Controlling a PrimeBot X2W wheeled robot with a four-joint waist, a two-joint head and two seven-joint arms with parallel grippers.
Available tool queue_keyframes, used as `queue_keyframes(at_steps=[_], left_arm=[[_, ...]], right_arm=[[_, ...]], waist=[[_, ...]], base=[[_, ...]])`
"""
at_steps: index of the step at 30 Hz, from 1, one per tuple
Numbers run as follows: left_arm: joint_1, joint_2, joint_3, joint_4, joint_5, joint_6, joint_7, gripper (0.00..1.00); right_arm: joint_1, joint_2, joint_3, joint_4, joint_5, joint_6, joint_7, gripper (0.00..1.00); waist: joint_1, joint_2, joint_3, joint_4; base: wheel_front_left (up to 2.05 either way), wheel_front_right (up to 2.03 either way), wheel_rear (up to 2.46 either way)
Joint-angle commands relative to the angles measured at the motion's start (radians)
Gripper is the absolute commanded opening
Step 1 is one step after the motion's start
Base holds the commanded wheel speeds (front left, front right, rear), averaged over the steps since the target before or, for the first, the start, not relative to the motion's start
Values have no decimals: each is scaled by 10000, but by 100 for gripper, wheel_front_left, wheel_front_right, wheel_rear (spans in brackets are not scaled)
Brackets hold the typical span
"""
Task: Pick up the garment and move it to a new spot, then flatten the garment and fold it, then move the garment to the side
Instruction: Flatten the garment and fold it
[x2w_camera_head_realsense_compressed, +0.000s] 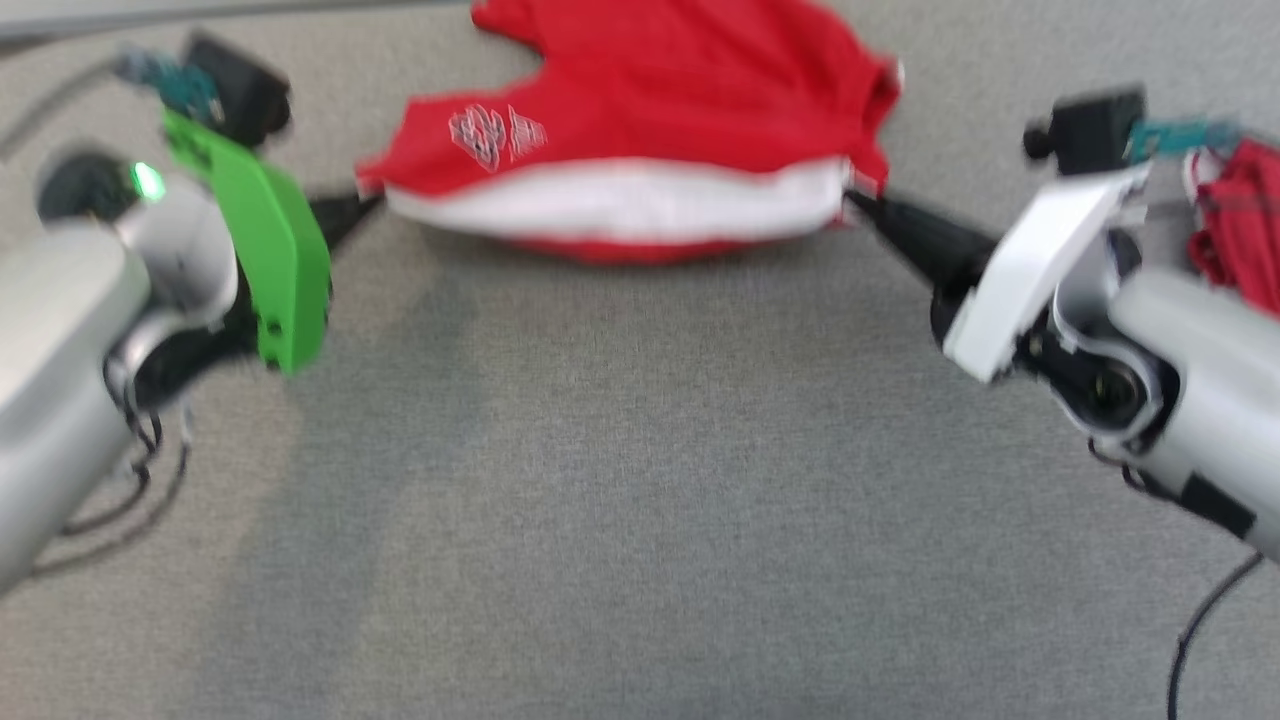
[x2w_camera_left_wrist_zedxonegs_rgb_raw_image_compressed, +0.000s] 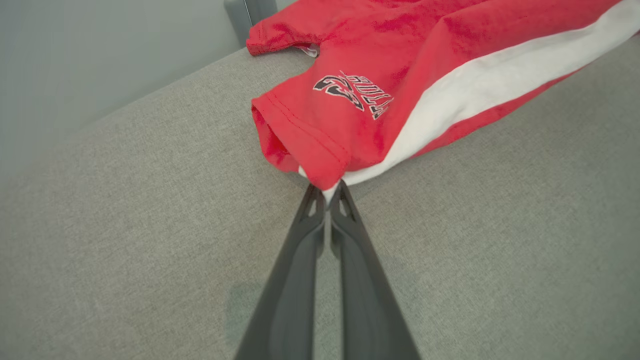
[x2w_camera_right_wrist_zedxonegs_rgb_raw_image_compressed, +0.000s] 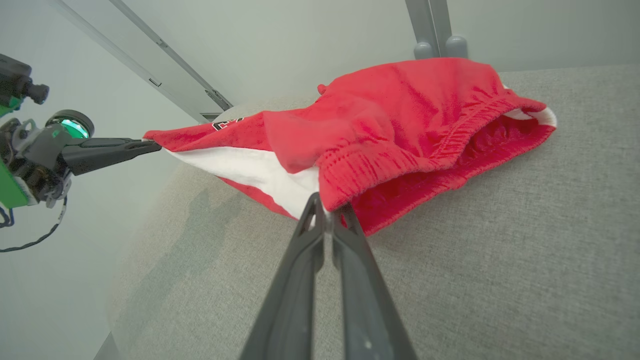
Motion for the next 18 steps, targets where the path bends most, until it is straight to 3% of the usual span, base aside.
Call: queue_keyframes(at_steps=[1, 7, 18], left_arm=[[463, 236, -33, -234, -285, -23, 155, 0], [2207, 1004, -181, -1580, -1274, 90, 882, 0], [4506, 2874, -243, -4532, -2993, 1089, 1720, 0]], right_arm=[[347, -179, 166, -150, 119, 5, 76, 0], [1791, -972, 722, -1016, 539, 5, 551, 0], [4205, -2637, 996, -2922, 1201, 5, 1356, 0]], waist=[[1, 0, -1556, 39], [1, 0, -2585, 198], [1, 0, -3100, 145]], base=[[0, 0, 0], [0, 0, 0], [0, 0, 0]])
